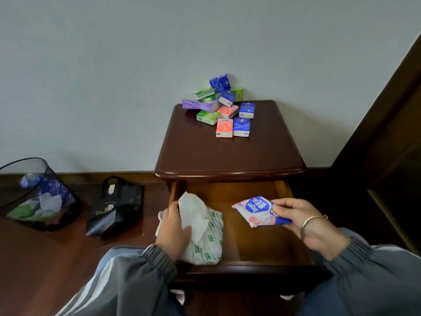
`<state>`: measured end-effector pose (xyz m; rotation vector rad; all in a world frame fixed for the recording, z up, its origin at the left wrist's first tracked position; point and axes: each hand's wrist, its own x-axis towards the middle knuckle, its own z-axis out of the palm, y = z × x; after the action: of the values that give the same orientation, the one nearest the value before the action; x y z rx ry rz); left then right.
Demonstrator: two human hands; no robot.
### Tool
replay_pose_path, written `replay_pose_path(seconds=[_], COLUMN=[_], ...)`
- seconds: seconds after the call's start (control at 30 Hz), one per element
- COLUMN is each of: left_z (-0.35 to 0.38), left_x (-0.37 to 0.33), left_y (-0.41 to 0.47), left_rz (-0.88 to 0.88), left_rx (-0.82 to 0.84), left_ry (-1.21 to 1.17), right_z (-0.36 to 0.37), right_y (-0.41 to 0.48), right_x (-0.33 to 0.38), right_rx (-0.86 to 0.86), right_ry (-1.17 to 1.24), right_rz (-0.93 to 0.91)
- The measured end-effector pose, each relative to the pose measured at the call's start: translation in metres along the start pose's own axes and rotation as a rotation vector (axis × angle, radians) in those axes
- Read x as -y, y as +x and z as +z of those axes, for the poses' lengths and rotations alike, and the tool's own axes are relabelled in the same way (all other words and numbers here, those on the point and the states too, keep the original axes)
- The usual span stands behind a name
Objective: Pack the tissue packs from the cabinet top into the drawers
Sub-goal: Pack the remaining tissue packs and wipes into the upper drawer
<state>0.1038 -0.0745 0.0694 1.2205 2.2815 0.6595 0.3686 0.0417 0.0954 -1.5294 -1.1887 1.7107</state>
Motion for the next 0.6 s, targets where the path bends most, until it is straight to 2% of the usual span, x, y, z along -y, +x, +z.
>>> replay_pose_path(seconds=[0.07,0.1,0.17,0.23,0.37,0.53,0.6], left_z=[0.004,0.006,0.011,0.018,0.031,0.034,0.031], left_x=[-0.004,-0.005,-0.005,-0.005,-0.003,-0.008,-0.012], left_y=[-0.002,-0.002,0.000,0.002,0.009,0.016,0.013], left_rz=[0.189,0.274,0.397,0.445,0.364,0.165,0.159], left_rx=[-0.070,-0.050,0.107,0.319,0.592,0.642,0.628], left_ry=[0.209,0.298,0.435,0.548,0.733,0.844,0.823], right_z=[-0.002,-0.004,-0.008,-0.011,-0.010,-0.002,0.005], right_y=[0.001,0.000,-0.001,-0.002,-0.003,-0.006,-0.006], right_x=[-0.002,-0.004,-0.007,-0.011,-0.017,-0.018,-0.018], right_rx=[-0.023,-0.032,-0.047,-0.058,-0.072,-0.080,-0.070], right_ry=[0.000,0.005,-0.004,-0.015,-0.020,-0.039,-0.043], right_rz=[-0.013,-0.019,-0.025,-0.022,-0.008,-0.028,-0.037])
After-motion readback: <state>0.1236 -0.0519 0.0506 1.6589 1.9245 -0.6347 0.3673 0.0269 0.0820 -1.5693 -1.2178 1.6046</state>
